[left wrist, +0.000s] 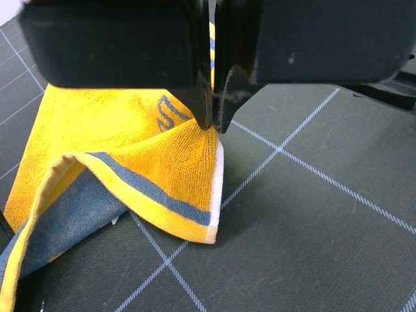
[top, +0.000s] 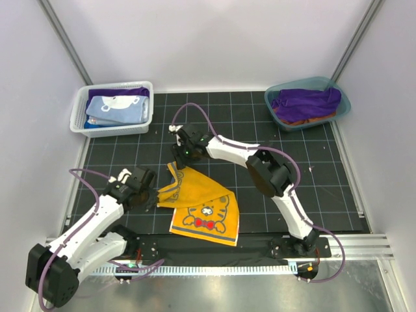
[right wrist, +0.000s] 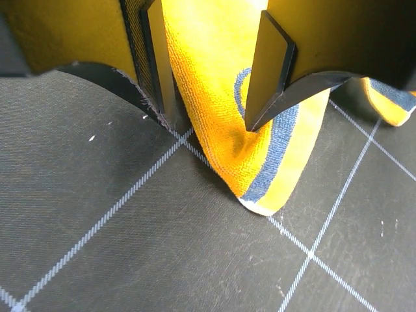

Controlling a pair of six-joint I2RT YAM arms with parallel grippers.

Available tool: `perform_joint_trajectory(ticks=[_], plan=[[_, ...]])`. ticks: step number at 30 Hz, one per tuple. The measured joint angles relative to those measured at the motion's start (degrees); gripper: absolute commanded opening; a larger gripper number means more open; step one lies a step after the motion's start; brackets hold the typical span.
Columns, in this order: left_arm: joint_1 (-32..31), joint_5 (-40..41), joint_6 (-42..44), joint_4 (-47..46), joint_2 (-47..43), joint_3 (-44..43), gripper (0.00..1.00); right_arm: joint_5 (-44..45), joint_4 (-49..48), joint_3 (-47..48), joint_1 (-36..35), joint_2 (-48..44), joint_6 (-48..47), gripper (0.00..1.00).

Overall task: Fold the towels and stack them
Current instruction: Flatten out the crumpled towel

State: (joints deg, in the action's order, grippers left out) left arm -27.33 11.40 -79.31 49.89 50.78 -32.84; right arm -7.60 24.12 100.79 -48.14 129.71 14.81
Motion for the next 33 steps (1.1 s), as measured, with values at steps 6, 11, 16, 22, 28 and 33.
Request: perform_joint_trajectory(ticks=[6,11,16,22,28,33], plan=[[0.0,-0.04,0.24,-0.72,0.15,-0.02,0.0,2.73,2.73,2.4,-0.7,1.4,-1.66,0.04],[0.0,0.09,3.76,-1.84,3.48,-3.72,0.0,10.56,3.17,0.17,-0.57,-0.46,1.03,0.01],[0.81,-0.68,12.76,-5.9,13.25,-15.47,0.0,22.27,6.03,-9.44,3.06,-10.43,5.05,0.01],[2.14,-4.07,24.65,-11.85,31.01,-31.95,0.0,37.68,7.58,-13.55,5.51,-25.92,8.02,0.05],[4.81,-9.18,31.5,-14.53,46.47,-37.03,0.0,41.4,6.82,-11.32,6.14,-22.25,8.13,0.1],[6.1,-14.01,34.97,-15.41,57.46,-38.16,0.0,39.08,6.54,-15.13,7.96,-12.22,9.05,0.11]])
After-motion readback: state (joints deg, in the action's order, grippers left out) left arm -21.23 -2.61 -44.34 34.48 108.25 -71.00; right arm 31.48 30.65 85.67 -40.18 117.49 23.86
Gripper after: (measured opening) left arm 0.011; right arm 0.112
